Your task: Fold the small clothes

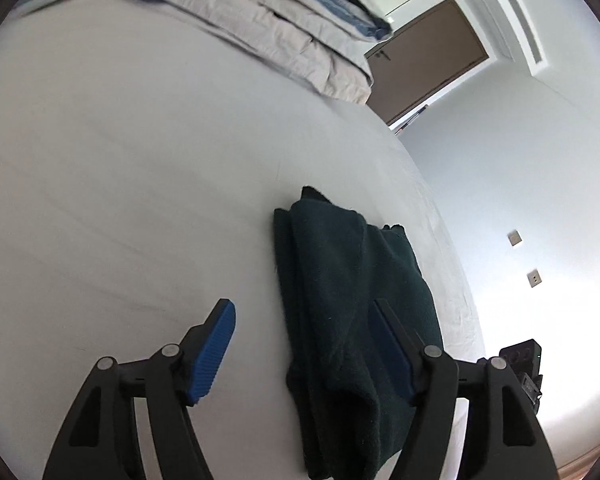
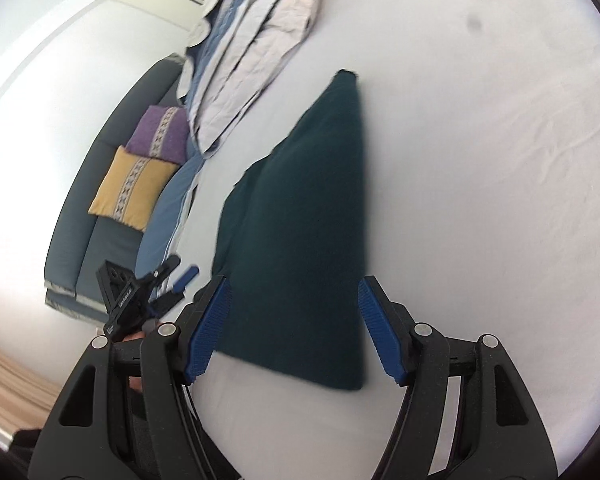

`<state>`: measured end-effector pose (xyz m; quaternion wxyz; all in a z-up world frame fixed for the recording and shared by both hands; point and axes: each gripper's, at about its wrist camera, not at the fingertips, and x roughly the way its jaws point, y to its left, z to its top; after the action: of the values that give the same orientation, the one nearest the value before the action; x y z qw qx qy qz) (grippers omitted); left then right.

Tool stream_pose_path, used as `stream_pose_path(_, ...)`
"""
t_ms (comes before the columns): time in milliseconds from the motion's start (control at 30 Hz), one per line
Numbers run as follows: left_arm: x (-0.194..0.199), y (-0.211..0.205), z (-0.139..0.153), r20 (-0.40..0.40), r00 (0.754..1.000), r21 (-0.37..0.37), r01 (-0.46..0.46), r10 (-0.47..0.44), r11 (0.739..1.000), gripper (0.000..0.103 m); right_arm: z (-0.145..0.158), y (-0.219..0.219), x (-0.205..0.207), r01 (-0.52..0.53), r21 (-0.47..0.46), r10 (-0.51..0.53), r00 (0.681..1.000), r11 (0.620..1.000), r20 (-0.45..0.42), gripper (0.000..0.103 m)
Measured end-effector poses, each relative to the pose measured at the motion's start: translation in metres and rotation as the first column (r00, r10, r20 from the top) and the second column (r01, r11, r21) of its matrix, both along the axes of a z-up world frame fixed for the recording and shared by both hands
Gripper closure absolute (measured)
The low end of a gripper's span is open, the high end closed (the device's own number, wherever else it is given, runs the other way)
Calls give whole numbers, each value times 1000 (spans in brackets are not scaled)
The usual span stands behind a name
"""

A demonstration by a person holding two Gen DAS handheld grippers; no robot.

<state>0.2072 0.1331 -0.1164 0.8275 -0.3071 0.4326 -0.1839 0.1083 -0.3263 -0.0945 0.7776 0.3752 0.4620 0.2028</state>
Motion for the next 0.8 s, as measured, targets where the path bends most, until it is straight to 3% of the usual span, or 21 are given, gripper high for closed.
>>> stream_pose_path(67, 4, -9, 0, -6, 1000, 44, 19, -19, 999, 33, -7, -5, 9, 5, 15, -5, 1000, 1000, -16, 38)
stream_pose_path(167, 6, -30, -4, -34, 995, 58, 92, -90, 994, 33, -23, -4, 23, -8, 29, 9, 999, 1000, -50, 38)
stream_pose_path(267, 10, -39, -11, -68, 992, 84, 109, -103, 990, 33, -39, 2, 39, -27, 38, 30, 995, 999, -93, 38)
stream_pose_path(500, 26, -33, -27, -126, 987, -67, 90, -98, 994, 34, -48, 20, 69, -82, 57, 88, 990, 995, -113, 39)
stream_pose_path(667, 33, -41, -30, -164, 981, -55, 96, -104, 994, 36, -51, 35, 87, -123, 39, 127, 983, 992, -132, 39)
stream_pose_path(800, 42, -47, -35, -202, 970, -122, 111, -134, 986, 45, -55, 38, 91, -126, 60, 133, 980, 990, -148, 40)
